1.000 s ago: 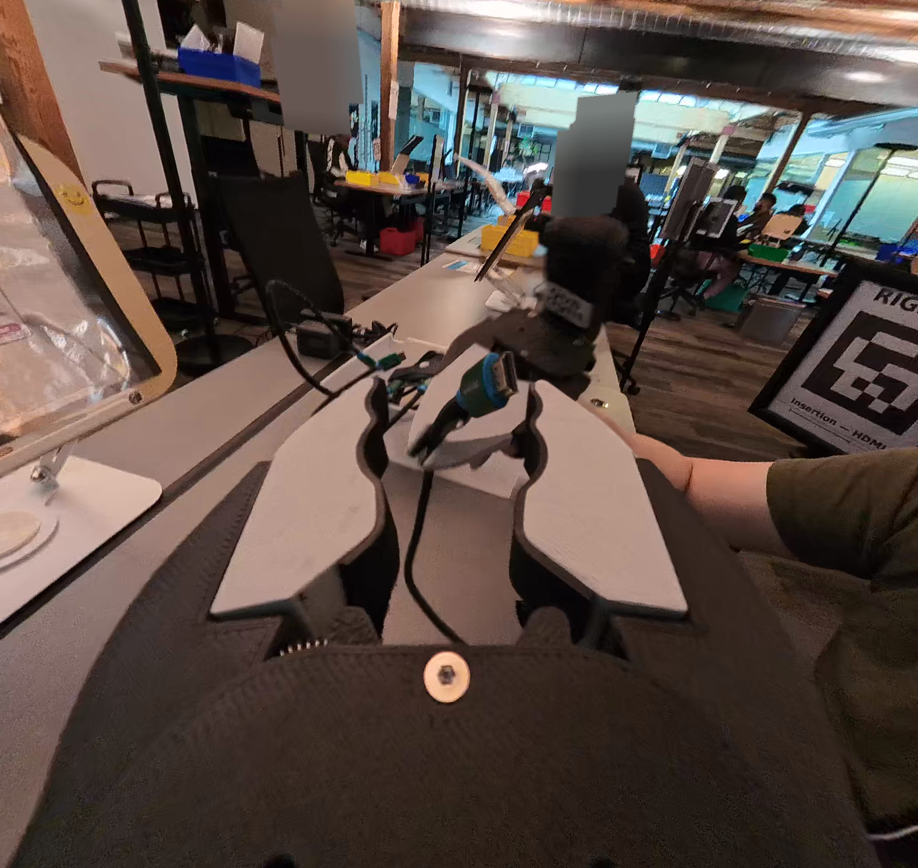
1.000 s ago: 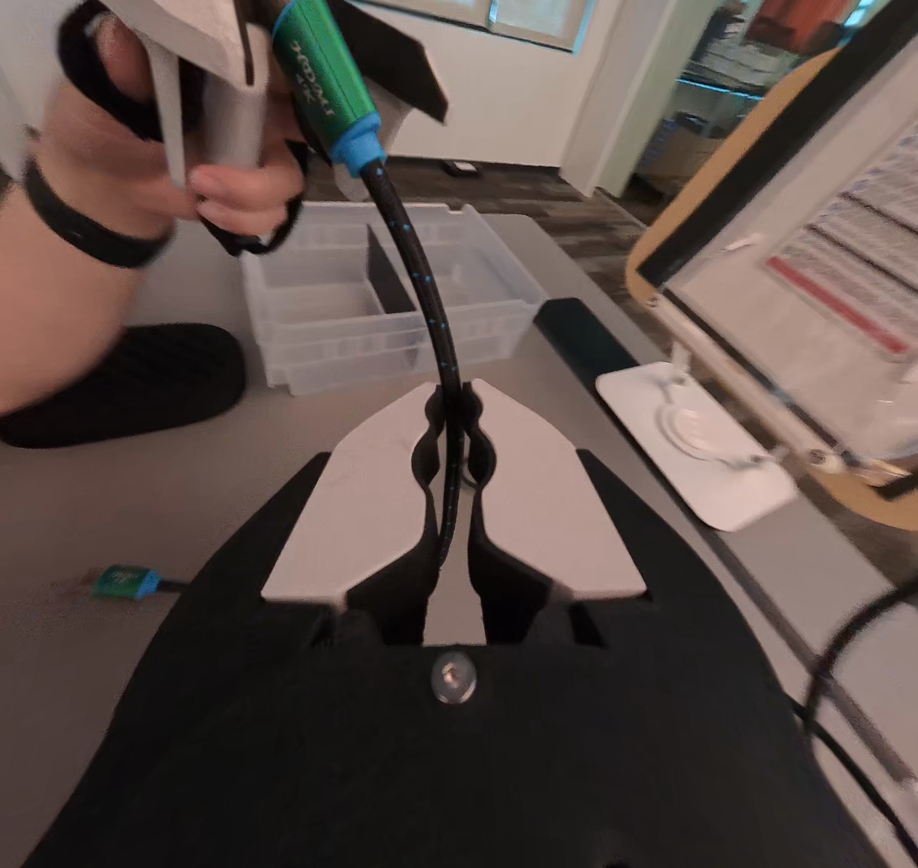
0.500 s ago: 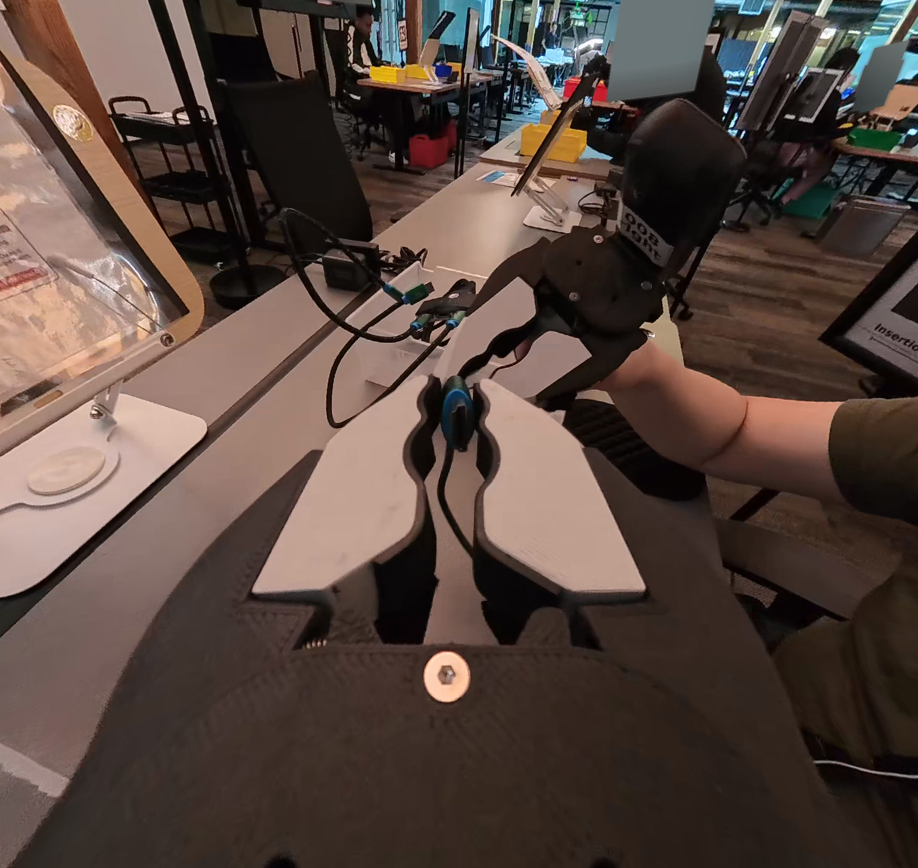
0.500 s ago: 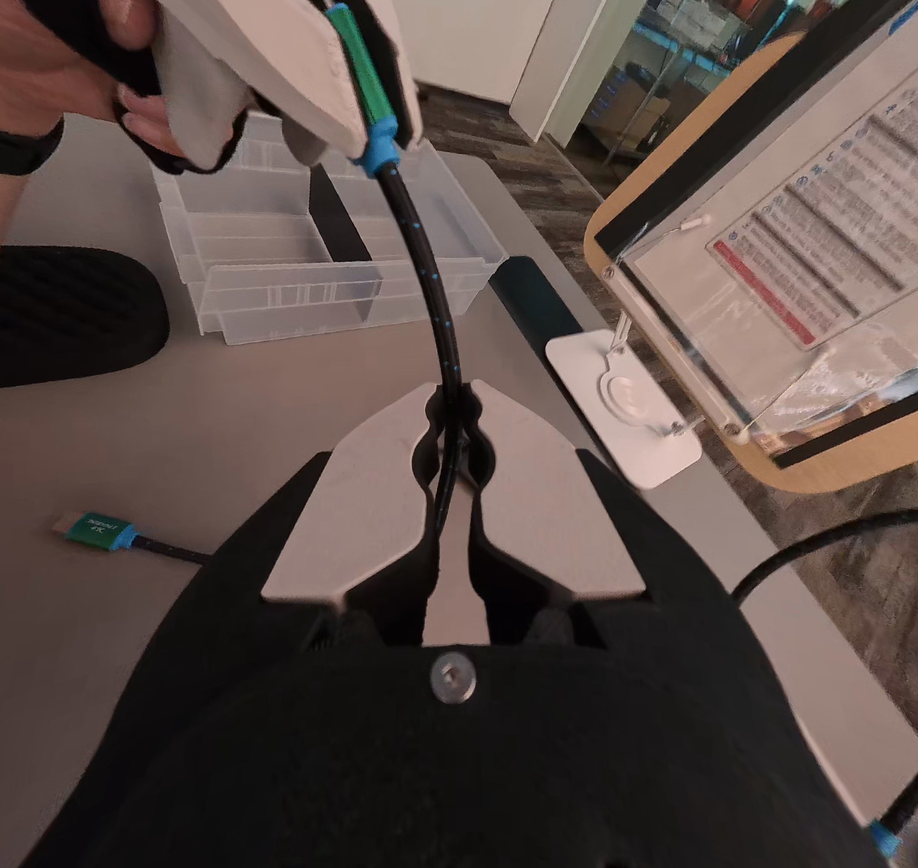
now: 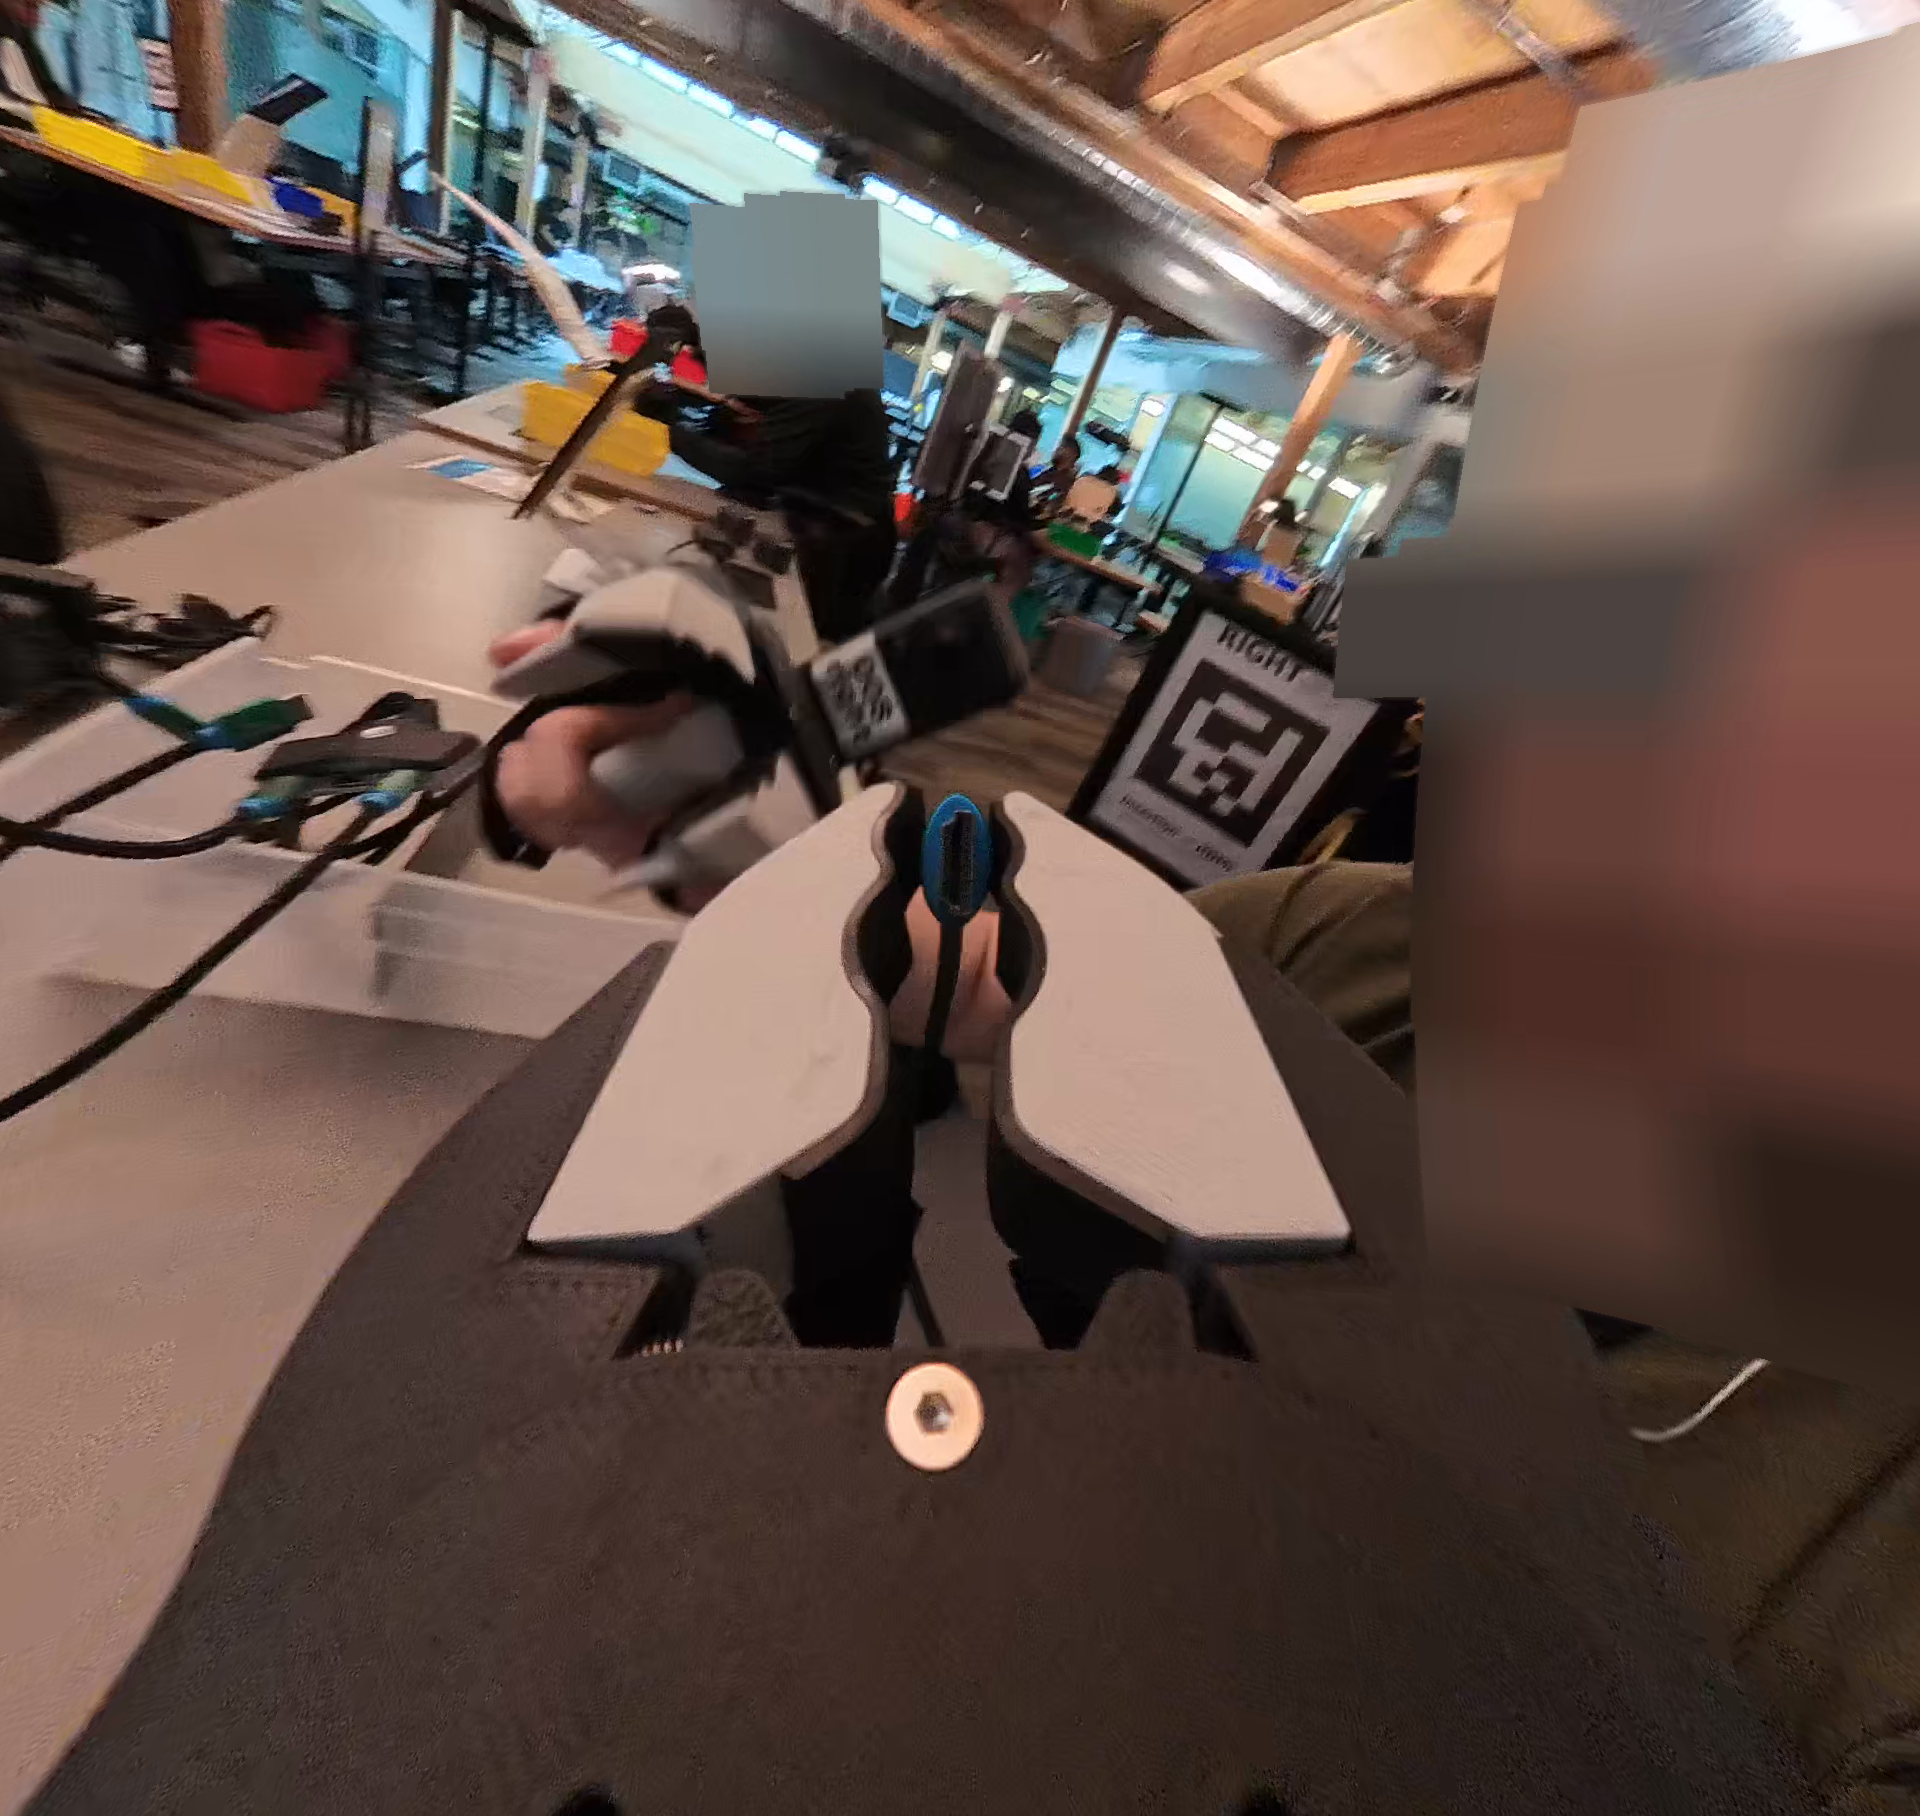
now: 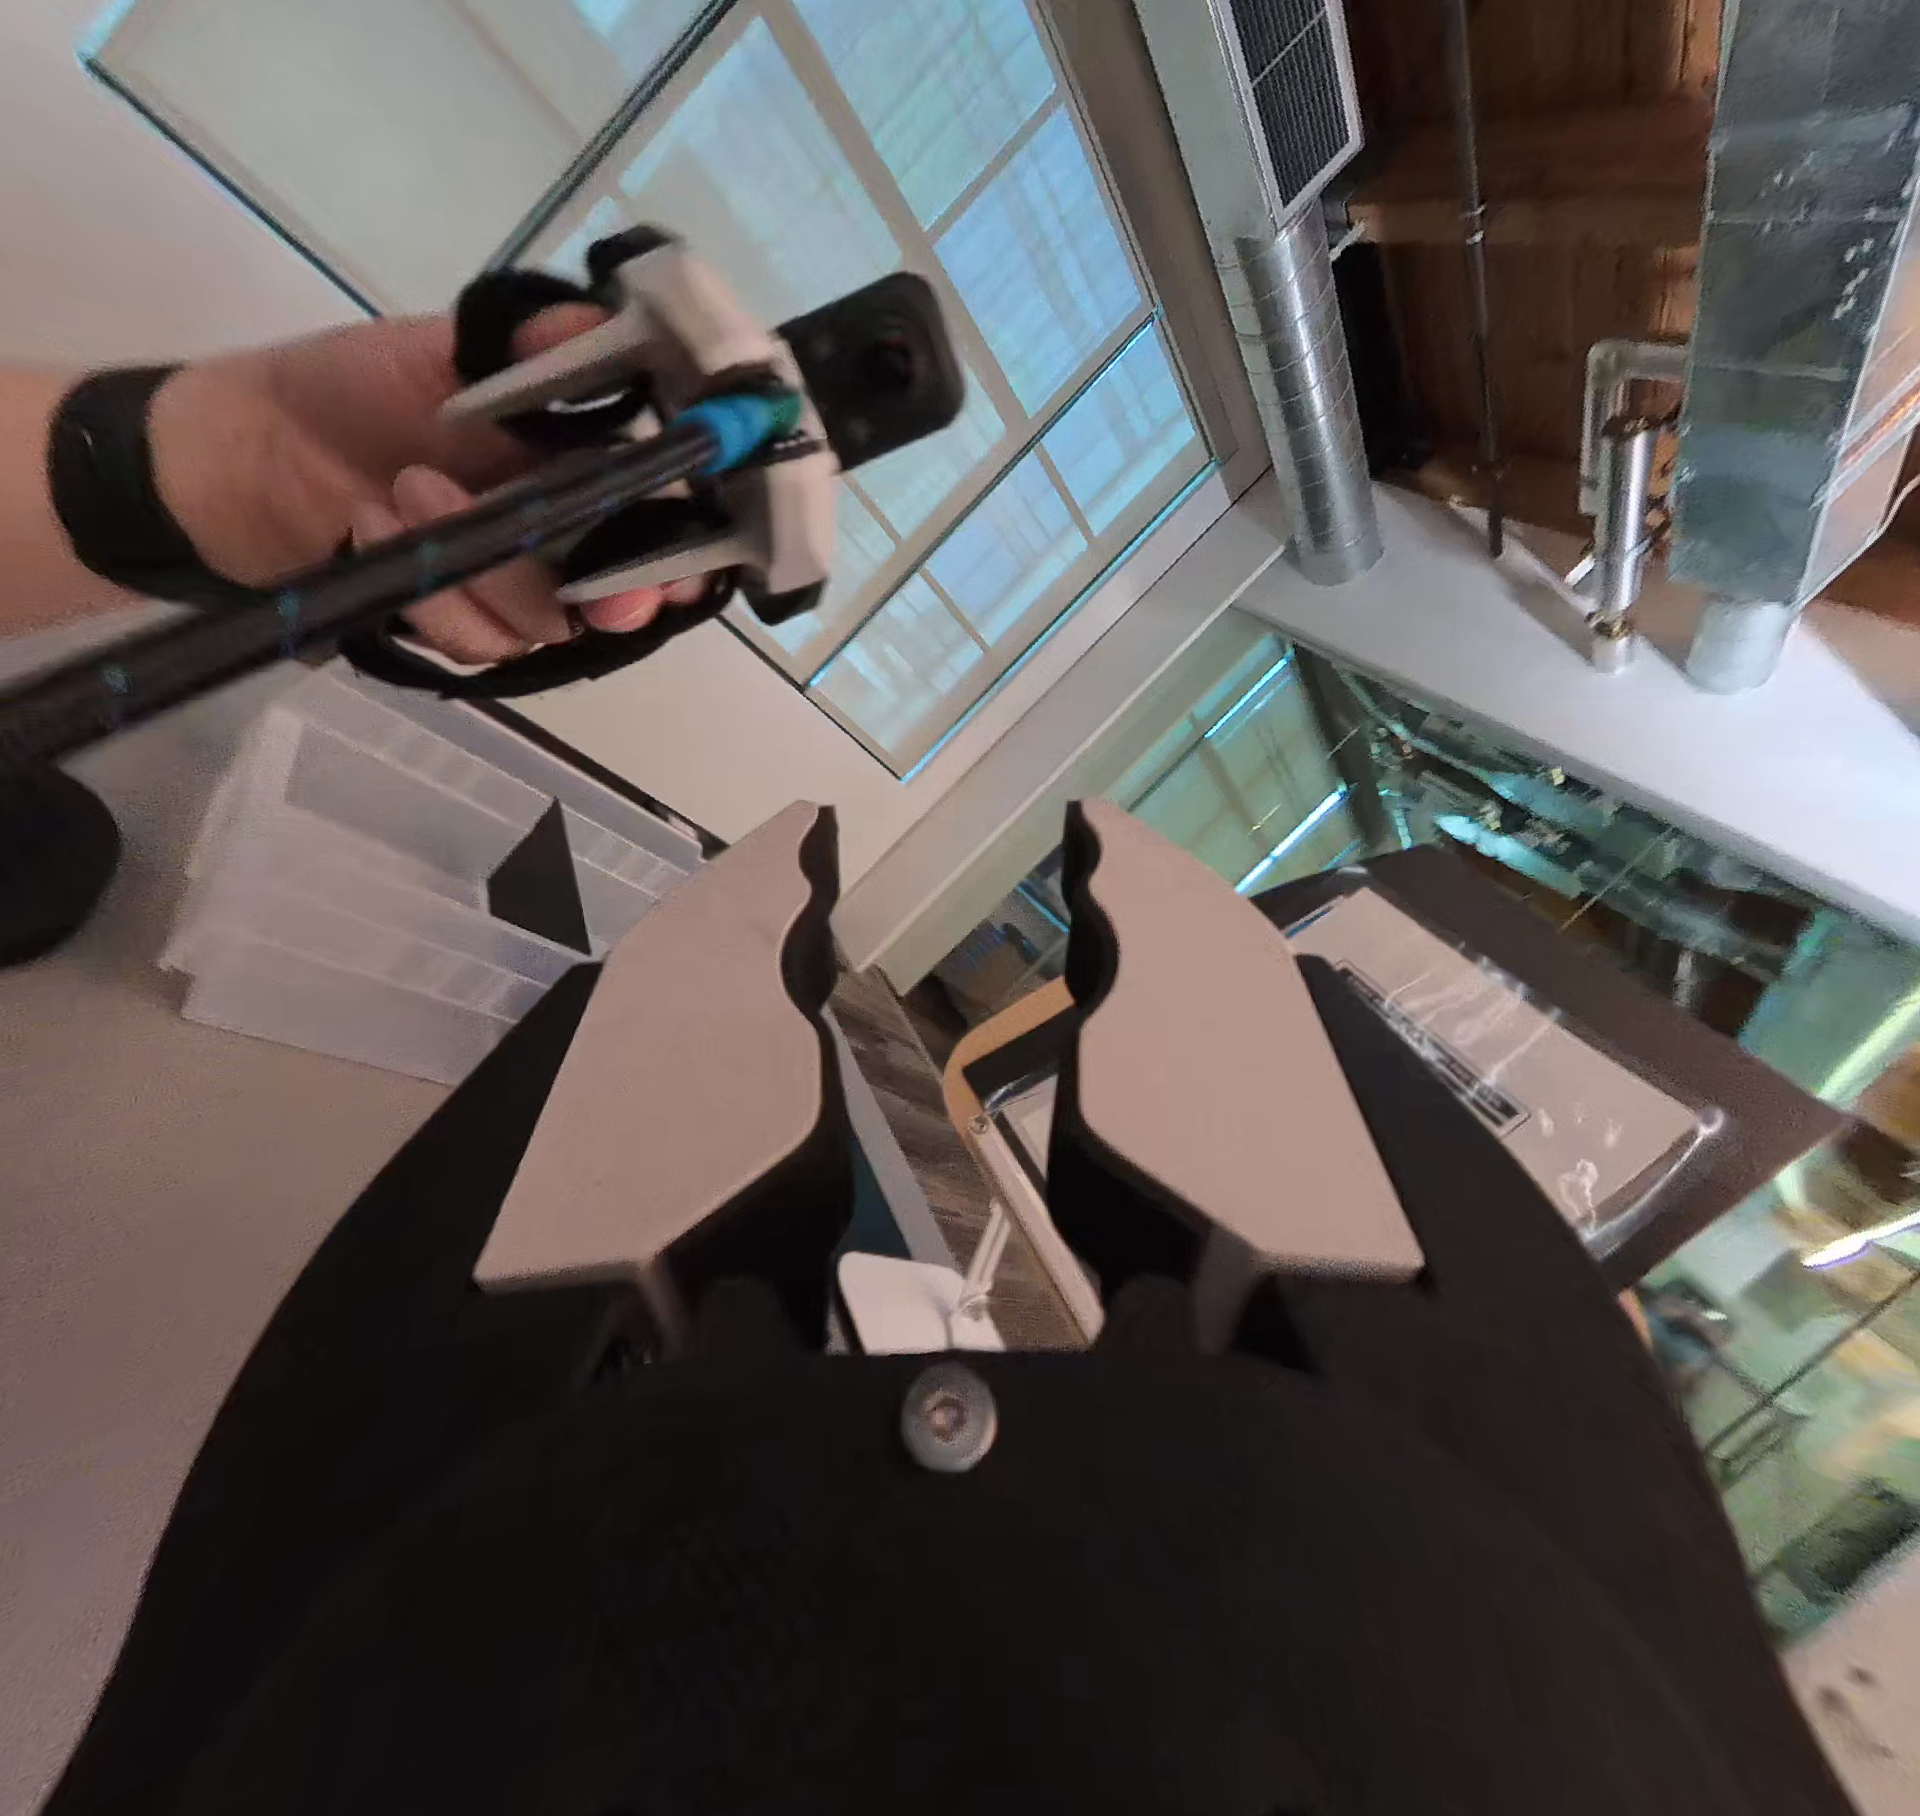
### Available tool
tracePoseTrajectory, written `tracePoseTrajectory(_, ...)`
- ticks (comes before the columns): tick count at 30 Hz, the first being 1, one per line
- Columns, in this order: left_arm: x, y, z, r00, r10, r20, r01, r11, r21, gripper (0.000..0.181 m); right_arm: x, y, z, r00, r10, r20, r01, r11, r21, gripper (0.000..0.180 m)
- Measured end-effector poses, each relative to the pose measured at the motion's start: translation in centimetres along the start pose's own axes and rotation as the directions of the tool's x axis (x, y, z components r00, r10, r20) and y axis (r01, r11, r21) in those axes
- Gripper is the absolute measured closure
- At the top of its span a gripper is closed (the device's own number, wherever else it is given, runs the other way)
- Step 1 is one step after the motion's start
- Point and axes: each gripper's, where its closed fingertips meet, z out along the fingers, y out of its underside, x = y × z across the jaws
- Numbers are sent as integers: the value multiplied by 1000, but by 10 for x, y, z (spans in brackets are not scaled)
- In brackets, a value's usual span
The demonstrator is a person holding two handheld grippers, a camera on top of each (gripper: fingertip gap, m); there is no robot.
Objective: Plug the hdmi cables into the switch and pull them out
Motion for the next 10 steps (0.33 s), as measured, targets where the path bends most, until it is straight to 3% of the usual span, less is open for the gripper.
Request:
tracePoseTrajectory(6, -35, 4, 6, 994, -100, 34, 97, 992, 78, 169, -29, -16, 15, 989, -53, -139, 67, 993, 97, 139)
tracePoseTrajectory(10, -48, 6, 4, 986, -168, 20, 165, 981, 106, 169, -22, -14, 14, 979, -86, -184, 95, 995, 38, 155)
